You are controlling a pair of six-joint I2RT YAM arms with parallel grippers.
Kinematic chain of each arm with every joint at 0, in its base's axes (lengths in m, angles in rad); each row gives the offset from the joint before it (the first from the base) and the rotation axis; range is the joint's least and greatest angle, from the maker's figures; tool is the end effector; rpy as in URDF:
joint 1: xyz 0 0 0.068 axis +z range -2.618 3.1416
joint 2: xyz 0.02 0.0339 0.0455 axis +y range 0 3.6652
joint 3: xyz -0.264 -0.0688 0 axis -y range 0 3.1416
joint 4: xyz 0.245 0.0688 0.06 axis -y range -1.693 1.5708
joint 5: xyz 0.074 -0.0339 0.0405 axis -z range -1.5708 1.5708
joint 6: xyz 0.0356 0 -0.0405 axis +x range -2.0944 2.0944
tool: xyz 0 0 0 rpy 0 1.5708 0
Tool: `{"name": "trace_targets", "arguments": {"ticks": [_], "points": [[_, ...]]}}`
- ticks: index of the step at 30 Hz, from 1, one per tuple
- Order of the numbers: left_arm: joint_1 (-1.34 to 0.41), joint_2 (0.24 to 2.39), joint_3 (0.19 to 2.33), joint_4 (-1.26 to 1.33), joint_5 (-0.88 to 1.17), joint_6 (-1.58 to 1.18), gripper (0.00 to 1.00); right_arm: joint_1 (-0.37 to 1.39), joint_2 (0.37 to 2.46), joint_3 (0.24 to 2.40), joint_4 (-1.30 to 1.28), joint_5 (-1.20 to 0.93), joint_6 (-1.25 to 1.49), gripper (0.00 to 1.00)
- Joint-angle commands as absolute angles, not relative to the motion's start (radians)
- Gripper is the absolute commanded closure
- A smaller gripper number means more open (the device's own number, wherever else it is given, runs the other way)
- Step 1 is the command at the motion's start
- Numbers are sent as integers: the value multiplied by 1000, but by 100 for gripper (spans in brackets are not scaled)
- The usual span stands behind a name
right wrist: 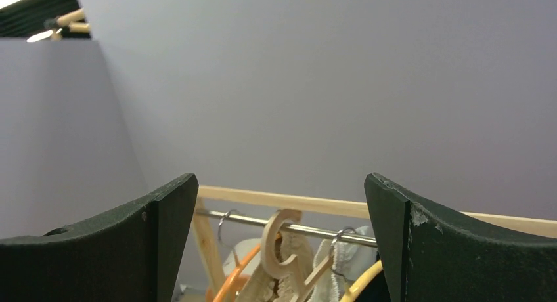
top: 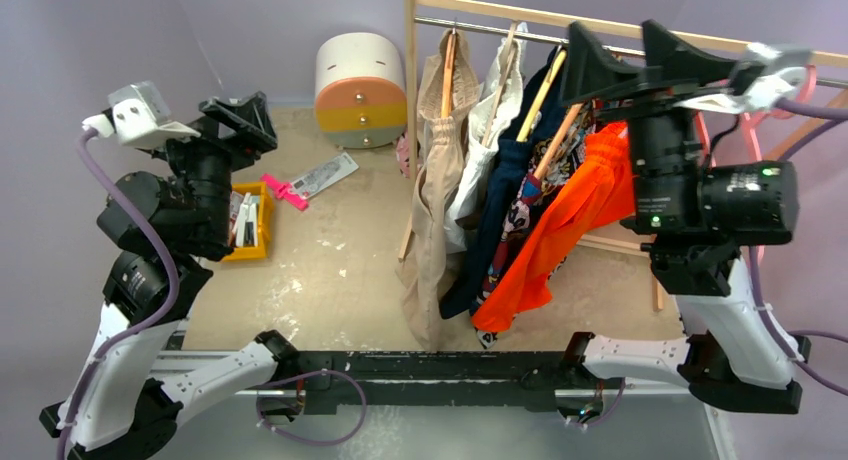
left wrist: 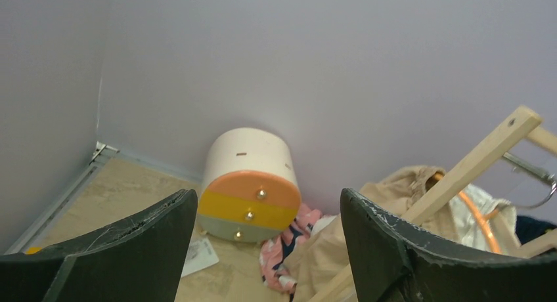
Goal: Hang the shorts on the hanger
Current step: Pick up the shorts at the center of the board.
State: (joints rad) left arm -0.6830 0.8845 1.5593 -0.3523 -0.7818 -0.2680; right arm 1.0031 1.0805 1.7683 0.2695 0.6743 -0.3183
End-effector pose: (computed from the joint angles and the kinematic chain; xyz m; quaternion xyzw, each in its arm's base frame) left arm 0.0939 -0.0441 0.5491 -0.1912 0.5924 -0.1455 0.7690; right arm 0.0755 0.0770 0.6315 0.0741 0.4185 0.2080 0.8810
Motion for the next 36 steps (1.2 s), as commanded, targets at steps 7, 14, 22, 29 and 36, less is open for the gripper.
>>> {"name": "trace_targets", "arguments": {"ticks": [7, 14, 22, 29, 36], "points": [[-684, 742, 1327, -503, -742, -305, 24, 1005, 897, 1490, 126, 262, -172, 1], [-684, 664, 1116, -559, -729, -401, 24, 1005, 803, 1371, -23, 310, 36, 5], [-684, 727, 955, -632, -725, -540, 24, 1006, 731, 1373, -241, 435, 166, 2], [-684, 835, 888, -599, -699, -588, 23, 1005, 841, 1443, -470, 431, 196, 1], [-667, 1001, 875, -403, -604, -596, 23, 1006, 838, 1386, -435, 409, 157, 1]]}}
